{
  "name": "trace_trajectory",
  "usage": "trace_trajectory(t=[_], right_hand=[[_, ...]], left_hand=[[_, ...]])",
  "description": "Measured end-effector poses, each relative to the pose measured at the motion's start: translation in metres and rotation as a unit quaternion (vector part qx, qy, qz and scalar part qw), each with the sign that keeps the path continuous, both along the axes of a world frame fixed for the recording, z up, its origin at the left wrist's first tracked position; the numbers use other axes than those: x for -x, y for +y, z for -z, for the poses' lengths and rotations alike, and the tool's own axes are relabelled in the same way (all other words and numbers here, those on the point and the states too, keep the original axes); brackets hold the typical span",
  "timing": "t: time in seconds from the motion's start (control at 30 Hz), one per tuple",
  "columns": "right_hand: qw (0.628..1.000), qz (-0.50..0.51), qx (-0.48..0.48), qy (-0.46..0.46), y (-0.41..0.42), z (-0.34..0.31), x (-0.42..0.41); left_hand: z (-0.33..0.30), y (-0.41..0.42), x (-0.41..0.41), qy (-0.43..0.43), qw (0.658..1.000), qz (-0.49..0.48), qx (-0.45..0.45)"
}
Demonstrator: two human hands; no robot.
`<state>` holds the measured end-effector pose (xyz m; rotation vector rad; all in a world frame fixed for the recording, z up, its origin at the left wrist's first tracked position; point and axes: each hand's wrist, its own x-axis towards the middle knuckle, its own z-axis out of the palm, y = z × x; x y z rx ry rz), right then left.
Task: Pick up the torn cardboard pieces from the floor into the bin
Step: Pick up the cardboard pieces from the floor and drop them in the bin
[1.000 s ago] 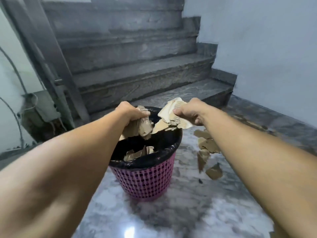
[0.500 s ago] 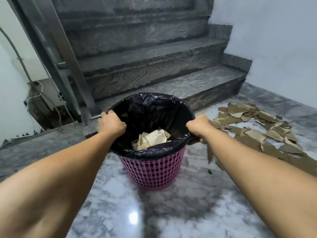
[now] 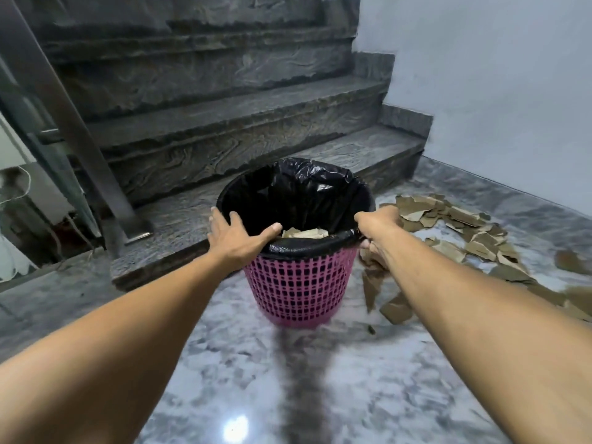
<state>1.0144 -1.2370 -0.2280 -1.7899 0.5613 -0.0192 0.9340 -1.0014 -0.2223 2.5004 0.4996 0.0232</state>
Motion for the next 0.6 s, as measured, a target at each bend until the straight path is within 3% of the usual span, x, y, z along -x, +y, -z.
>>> trace_trajectory(t=[0.23, 0.33, 0.43, 0.6], right_hand=[[0.976, -0.051, -0.212, -0.017, -0.036, 0.004, -0.007], [0.968, -0.077, -0.240, -0.002, -0.051, 0.003, 0.004], [0.963, -0.079, -0.256, 0.025, -0.073, -0.005, 0.015], [0.970, -0.088, -0.220, 0.050, -0.112, -0.017, 0.031]], left_hand=[[0.005, -0.035, -0.010, 0.004, 0.999, 0.001, -0.049], [0.005, -0.042, -0.011, -0.026, 0.992, 0.022, -0.121], [0.000, -0.060, -0.012, -0.128, 0.968, 0.070, -0.206], [-0.015, -0.113, -0.017, -0.236, 0.921, 0.187, -0.248]])
